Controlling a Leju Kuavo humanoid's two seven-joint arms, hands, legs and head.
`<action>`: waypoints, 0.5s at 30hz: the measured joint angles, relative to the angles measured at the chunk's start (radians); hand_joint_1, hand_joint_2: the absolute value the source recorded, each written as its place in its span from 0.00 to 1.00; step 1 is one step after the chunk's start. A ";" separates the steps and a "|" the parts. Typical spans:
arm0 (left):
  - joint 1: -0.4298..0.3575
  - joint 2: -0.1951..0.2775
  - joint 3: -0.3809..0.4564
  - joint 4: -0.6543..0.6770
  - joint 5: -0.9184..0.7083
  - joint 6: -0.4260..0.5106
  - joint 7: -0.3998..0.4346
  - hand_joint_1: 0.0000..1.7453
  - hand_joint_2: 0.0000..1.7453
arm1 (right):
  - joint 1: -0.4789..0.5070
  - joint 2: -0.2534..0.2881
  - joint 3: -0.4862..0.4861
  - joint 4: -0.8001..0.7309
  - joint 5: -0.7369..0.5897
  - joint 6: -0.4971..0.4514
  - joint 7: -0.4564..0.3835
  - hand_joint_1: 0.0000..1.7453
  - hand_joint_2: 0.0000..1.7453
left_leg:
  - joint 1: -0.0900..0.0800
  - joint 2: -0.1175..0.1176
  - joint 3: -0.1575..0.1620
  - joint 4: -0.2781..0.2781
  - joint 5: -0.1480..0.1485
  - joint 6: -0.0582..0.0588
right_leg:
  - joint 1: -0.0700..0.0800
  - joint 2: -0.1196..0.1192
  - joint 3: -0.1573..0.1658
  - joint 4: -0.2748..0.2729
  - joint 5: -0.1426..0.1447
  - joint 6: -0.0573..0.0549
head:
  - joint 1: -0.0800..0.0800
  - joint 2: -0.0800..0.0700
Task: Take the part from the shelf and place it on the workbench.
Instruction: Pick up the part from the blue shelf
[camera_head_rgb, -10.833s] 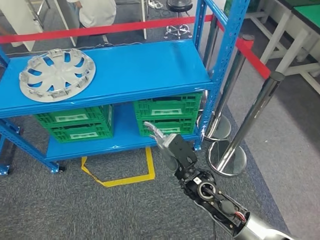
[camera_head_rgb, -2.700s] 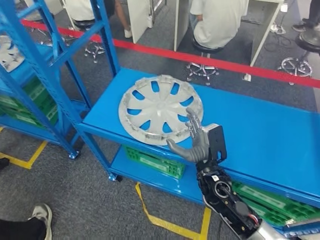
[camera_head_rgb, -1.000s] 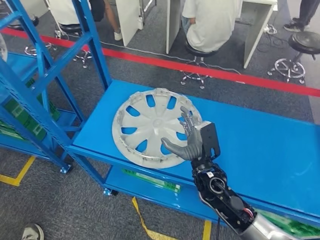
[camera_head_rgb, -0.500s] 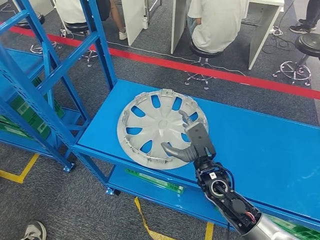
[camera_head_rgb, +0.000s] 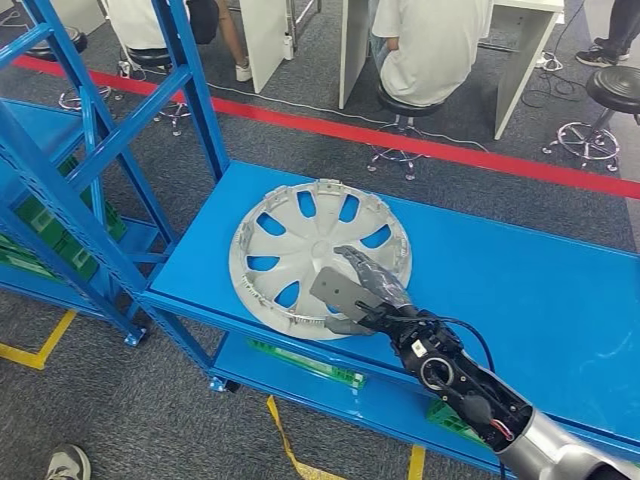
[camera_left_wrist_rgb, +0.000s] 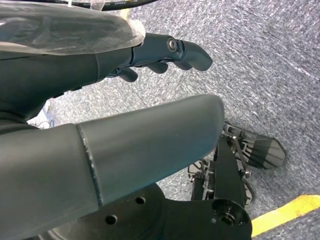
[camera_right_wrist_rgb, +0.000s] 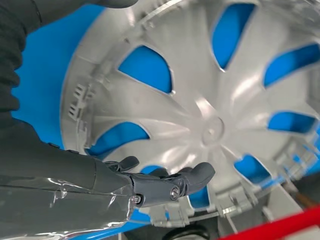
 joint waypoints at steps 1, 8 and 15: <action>0.000 0.000 -0.002 0.000 -0.001 -0.001 -0.001 0.00 0.00 | -0.005 -0.005 0.007 -0.001 0.000 0.012 0.007 0.00 1.00 | 0.000 0.000 0.000 0.000 0.000 0.000 | 0.000 0.000 0.000 0.000 0.000 0.000 | 0.000 0.000; -0.001 0.000 -0.020 0.000 -0.005 -0.007 -0.009 0.00 0.00 | -0.047 -0.033 0.054 0.032 -0.016 0.069 0.056 0.00 1.00 | 0.000 0.000 0.000 0.000 0.000 0.000 | 0.001 0.000 0.000 0.000 0.000 0.000 | 0.000 0.000; -0.001 0.000 -0.029 0.000 -0.008 -0.009 -0.001 0.00 0.00 | -0.071 -0.055 0.077 0.083 -0.024 0.083 0.066 0.00 1.00 | 0.000 0.000 0.000 0.000 0.000 0.000 | 0.001 -0.001 0.001 0.000 0.000 0.000 | 0.001 0.000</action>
